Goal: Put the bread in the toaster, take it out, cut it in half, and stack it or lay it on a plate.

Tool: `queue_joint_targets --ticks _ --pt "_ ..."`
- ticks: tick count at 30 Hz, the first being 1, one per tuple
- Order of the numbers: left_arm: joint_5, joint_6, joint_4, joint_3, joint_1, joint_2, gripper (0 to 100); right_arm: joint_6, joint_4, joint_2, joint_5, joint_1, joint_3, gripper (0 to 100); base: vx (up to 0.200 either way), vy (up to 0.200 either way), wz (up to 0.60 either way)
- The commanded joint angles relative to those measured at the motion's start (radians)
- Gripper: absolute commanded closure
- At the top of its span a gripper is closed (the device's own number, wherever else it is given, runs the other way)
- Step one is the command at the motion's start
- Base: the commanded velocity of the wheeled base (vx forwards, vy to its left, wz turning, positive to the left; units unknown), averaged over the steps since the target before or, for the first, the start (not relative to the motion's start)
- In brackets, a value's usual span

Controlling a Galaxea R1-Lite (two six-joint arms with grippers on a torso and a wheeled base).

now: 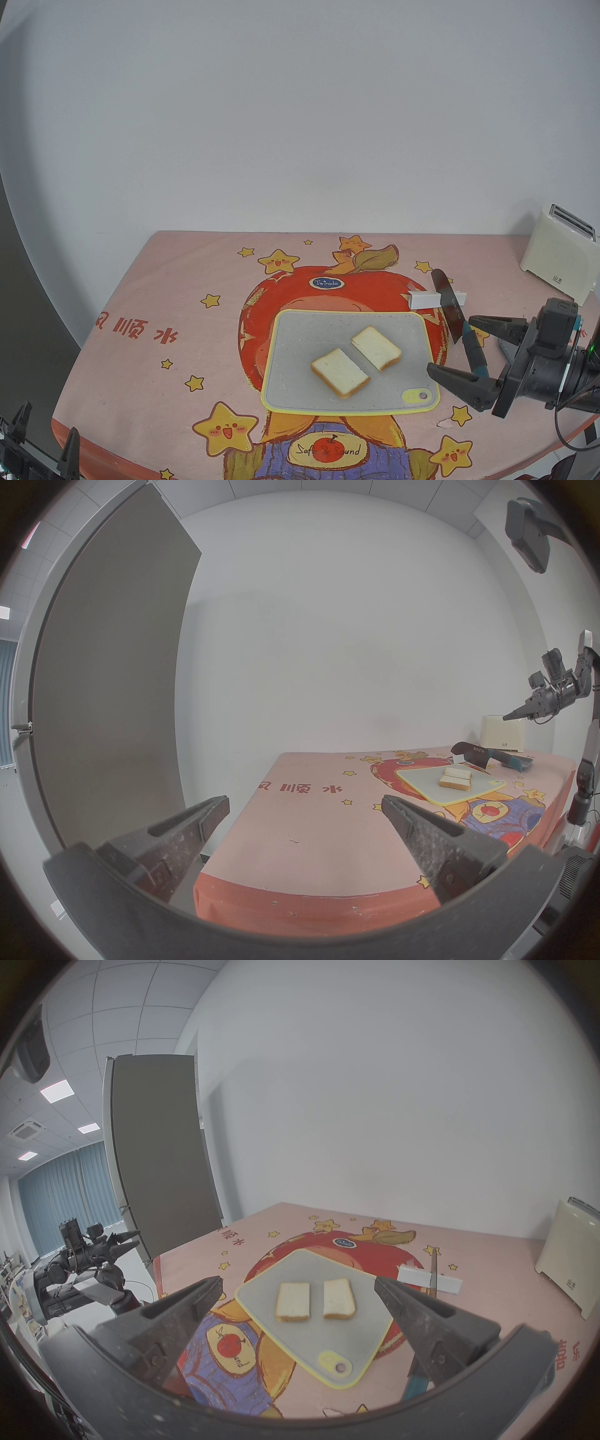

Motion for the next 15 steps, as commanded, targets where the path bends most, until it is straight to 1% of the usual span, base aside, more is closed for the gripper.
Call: queue_joint_targets --ticks 1,6,10,11,12,14,15 --pt "0.0 0.0 0.0 0.016 0.001 -0.016 0 -0.004 -0.026 0.011 -0.001 -0.004 -0.001 0 0.0 0.0 0.0" --pt "0.0 0.0 0.0 0.016 0.001 -0.016 0 -0.001 -0.026 0.017 -0.003 -0.004 -0.009 0 0.0 0.0 0.0" --pt "0.0 0.0 0.0 0.016 0.001 -0.016 0 -0.001 -0.015 0.049 -0.003 -0.026 -0.073 0 0.0 0.0 0.0" --pt "0.0 0.0 0.0 0.016 0.001 -0.016 0 -0.001 -0.015 0.049 -0.003 -0.026 -0.073 0 0.0 0.0 0.0" --pt "0.0 0.0 0.0 0.018 0.001 -0.016 0 0.003 -0.012 0.086 -0.001 -0.049 -0.119 0 0.0 0.0 0.0" --pt "0.0 0.0 0.0 0.016 0.001 -0.016 0 0.003 -0.012 0.093 -0.001 -0.053 -0.125 0 0.0 0.0 0.0" --pt "0.0 0.0 0.0 0.018 0.002 -0.016 0 0.006 -0.015 0.163 -0.001 -0.069 -0.168 0 0.0 0.0 0.0"
